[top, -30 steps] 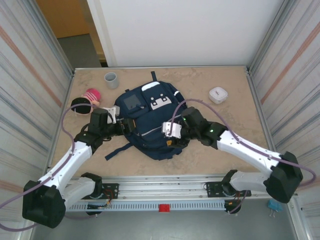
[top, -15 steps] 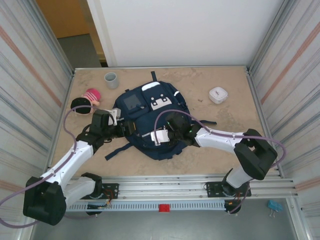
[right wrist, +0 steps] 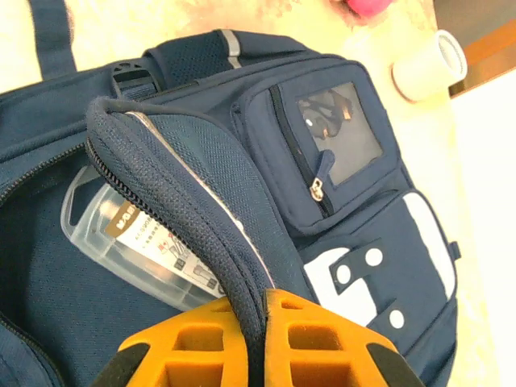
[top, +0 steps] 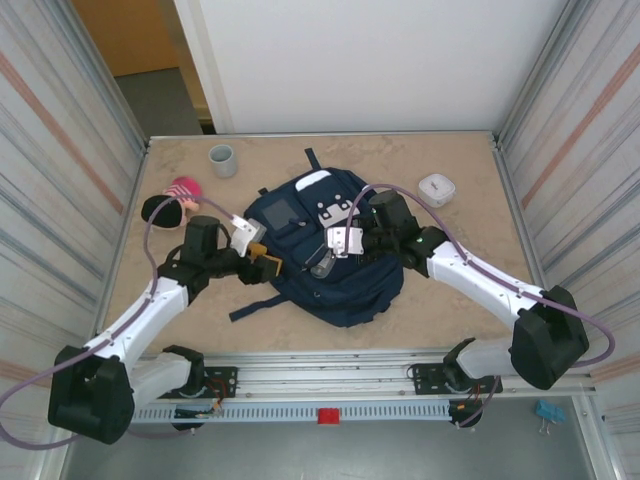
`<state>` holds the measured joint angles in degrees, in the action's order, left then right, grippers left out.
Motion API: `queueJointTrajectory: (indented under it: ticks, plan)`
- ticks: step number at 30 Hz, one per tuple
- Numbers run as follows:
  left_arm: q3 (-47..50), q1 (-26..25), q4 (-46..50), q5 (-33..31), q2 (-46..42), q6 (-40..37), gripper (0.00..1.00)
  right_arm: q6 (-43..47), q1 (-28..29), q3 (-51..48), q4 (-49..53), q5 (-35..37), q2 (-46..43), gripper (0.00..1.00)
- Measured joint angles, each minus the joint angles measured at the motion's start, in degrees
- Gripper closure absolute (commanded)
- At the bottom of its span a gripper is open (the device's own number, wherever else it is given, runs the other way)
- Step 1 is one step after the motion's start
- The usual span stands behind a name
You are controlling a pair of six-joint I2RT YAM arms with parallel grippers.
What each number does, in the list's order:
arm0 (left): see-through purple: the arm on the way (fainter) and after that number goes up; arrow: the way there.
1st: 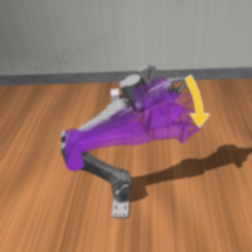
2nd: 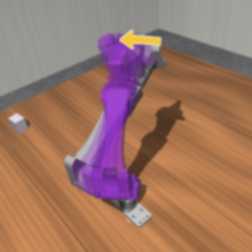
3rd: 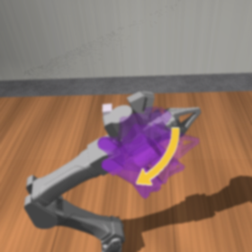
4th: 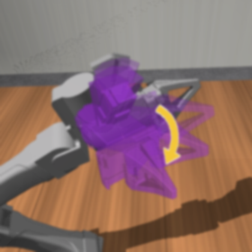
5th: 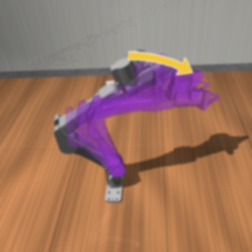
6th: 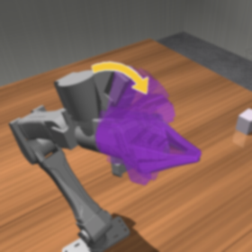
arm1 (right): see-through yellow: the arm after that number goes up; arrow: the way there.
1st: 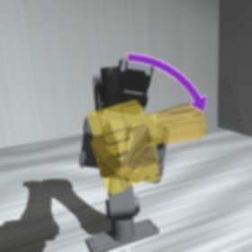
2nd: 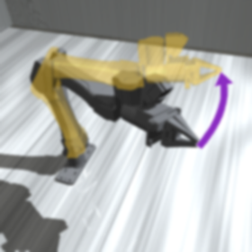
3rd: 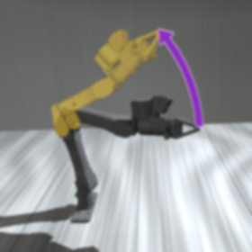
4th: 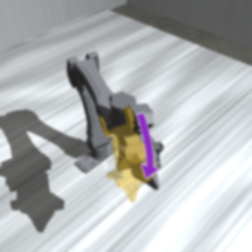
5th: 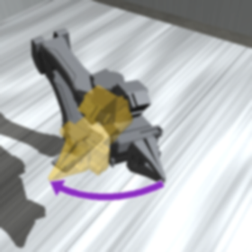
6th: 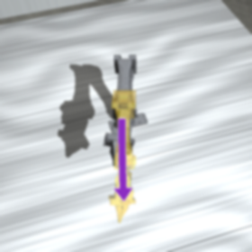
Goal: Pack books, pencil case, and school supplies into a backpack
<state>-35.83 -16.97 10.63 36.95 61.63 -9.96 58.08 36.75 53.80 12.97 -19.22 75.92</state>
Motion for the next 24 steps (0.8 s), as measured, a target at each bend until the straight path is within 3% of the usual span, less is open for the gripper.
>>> queueJointTrajectory:
  ticks: [3,9,14,19,24]
  plan:
    - [-2.8,-1.0,3.1,1.5,2.1,-9.3,0.32,-0.9,-0.4,0.0,1.0,-1.6,0.0,1.00]
    - [-5.3,-9.5,6.8,-0.2,7.6,-20.4,0.32,-2.6,-0.5,0.0,1.3,-3.1,0.2,1.00]
    - [-6.5,-12.7,7.5,-5.7,14.7,-21.4,0.37,-4.1,-0.6,0.0,1.2,-3.7,0.2,1.00]
    - [-8.8,-15.0,6.8,-10.1,17.8,-21.0,0.51,-6.7,-2.1,0.0,0.7,-6.1,0.2,1.00]
    - [-8.2,-15.3,2.2,-10.1,17.5,-17.8,0.65,-8.4,-3.5,0.4,0.0,-7.6,0.0,1.00]
